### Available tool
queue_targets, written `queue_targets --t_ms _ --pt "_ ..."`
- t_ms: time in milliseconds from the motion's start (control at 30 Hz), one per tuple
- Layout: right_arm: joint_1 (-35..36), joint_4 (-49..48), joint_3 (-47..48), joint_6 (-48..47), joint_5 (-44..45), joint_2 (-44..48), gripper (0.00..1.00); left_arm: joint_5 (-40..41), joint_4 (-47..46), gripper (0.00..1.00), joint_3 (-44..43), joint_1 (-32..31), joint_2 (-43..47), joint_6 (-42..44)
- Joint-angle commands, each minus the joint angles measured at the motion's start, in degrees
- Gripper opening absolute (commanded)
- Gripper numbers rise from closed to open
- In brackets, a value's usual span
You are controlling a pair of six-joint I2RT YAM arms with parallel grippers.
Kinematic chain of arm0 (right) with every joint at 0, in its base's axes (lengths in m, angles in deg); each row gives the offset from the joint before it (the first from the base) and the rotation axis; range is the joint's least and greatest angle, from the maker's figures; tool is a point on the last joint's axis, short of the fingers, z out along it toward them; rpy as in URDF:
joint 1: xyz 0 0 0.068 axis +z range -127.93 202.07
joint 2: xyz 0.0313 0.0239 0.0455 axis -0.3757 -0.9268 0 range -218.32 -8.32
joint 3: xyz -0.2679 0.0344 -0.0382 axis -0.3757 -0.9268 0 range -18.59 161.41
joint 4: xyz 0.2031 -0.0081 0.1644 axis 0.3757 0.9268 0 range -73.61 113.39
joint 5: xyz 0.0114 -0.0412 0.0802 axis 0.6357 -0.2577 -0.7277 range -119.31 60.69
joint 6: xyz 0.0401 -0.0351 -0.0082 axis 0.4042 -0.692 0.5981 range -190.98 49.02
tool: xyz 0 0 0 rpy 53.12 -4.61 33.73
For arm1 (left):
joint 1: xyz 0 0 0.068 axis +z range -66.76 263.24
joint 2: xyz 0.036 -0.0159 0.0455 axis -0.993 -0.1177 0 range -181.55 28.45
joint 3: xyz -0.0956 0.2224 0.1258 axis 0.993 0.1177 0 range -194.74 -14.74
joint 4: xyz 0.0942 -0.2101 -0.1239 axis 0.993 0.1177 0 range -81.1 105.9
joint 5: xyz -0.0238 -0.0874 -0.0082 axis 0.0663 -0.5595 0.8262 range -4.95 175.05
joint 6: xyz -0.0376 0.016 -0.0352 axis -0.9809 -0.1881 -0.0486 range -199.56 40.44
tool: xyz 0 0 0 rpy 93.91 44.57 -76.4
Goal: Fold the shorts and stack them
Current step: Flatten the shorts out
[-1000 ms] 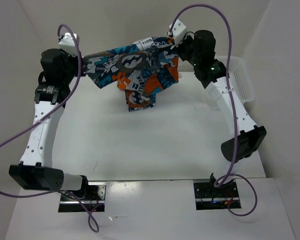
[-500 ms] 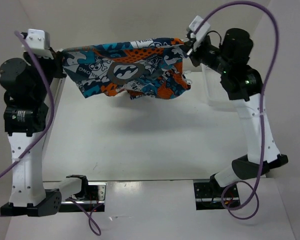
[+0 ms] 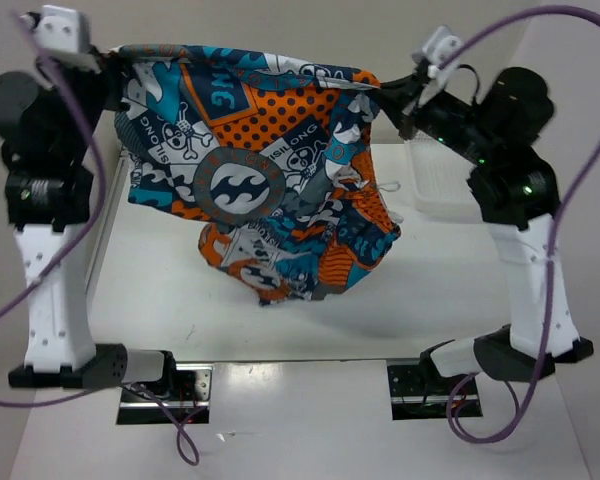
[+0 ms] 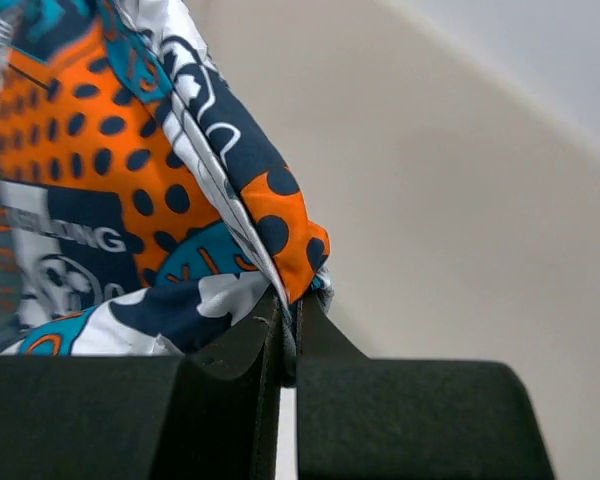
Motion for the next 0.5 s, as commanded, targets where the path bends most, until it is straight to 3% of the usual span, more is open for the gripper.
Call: queue_targets --t_ms 0,233,467 --pt "-2.58 -3.37 -5.97 5.02 4.65 -7.72 0.00 2.08 1.29 0.00 1.64 -1.25 -10.33 0.30" --pt "-8.99 -6.01 -7.74 9.51 4.56 -23.09 0.00 2.08 1.82 0.00 -8.78 -3.54 -29.85 0.30" --pt "-9.62 -6.01 -5.03 5.30 8.69 -36.30 0.00 3.23 2.86 0.00 -22.94 -4.60 -48.22 0.30"
